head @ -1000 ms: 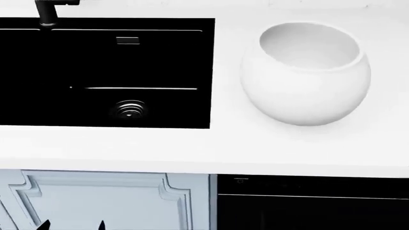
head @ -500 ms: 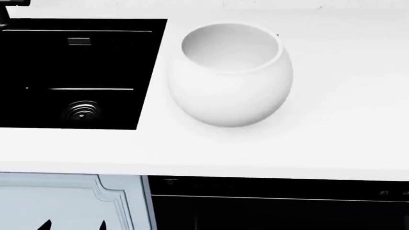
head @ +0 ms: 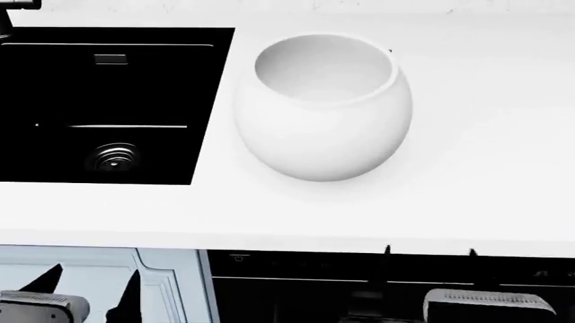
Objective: There is a mixed pile of frozen fruits and vegetables on the counter. Locate all the frozen vegetables and place the items in a bowl on the counter. Take all the frozen fruits and defrost them in a running sink.
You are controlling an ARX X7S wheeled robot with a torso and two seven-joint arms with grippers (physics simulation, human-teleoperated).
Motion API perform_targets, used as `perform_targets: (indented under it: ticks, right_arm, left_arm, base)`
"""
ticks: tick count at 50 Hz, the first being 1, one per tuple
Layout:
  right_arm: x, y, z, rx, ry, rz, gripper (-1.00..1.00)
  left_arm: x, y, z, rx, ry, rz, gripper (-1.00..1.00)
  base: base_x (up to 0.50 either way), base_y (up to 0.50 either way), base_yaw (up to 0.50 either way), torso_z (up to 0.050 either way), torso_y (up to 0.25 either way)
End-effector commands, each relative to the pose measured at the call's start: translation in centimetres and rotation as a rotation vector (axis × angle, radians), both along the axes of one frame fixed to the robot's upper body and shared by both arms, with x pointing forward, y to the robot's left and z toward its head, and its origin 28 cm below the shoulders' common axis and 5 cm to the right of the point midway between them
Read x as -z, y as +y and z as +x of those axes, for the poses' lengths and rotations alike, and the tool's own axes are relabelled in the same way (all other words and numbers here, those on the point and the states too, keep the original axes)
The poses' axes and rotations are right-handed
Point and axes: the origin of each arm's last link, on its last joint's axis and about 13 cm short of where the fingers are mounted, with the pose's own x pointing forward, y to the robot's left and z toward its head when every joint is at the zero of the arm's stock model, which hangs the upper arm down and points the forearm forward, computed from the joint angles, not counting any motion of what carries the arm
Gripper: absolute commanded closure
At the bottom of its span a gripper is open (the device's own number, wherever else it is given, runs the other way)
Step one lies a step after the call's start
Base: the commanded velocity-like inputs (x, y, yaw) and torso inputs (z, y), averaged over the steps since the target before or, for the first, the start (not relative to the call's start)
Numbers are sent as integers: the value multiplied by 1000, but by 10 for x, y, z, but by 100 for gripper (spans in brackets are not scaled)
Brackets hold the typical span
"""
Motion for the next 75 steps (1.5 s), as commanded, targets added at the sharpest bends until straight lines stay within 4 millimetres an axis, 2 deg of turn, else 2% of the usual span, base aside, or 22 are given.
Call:
perform_targets:
  ticks: [1, 5, 8, 15, 24, 41, 54, 67, 75]
  right_arm:
    - [-76, -34, -5, 5, -75, -79, -100]
    - [-92, -50, -8, 18, -70, -58, -100]
    - [-95, -61, -11, 36, -27, -72, -100]
    - [-110, -69, -10, 27, -37, -59, -100]
    - [-115, -78, -6, 17, -10, -59, -100]
    - [-113, -80, 0, 19, 17, -49, -100]
    - [-116, -76, 1, -20, 20, -60, -100]
    - [-116, -70, 8, -45, 23, -64, -100]
    - [-116, -65, 10, -72, 47, -54, -100]
  left_arm:
    - [-66, 17, -7, 30, -54, 74, -100]
    - [-83, 25, -6, 72, 1, 32, -100]
    - [-97, 38, -4, 37, -7, 62, -100]
    - [-106, 60, -6, 1, -8, 45, -100]
    - [-112, 66, -5, -25, -20, 50, -100]
    - [-114, 64, -3, -9, -15, 74, -100]
    - [-118, 72, -11, -25, -20, 82, -100]
    - [-121, 74, -4, -43, -19, 99, -100]
    - [-118, 85, -10, -85, -16, 115, -100]
  base:
    - [0, 0, 0, 0, 0]
    - [0, 0, 0, 0, 0]
    - [0, 0, 0, 0, 0]
    - [0, 0, 0, 0, 0]
    - [242, -20, 0, 0, 0]
    - [455, -185, 0, 0, 0]
    - [485, -218, 0, 0, 0]
    - [500, -99, 0, 0, 1]
    - [500, -37, 0, 0, 1]
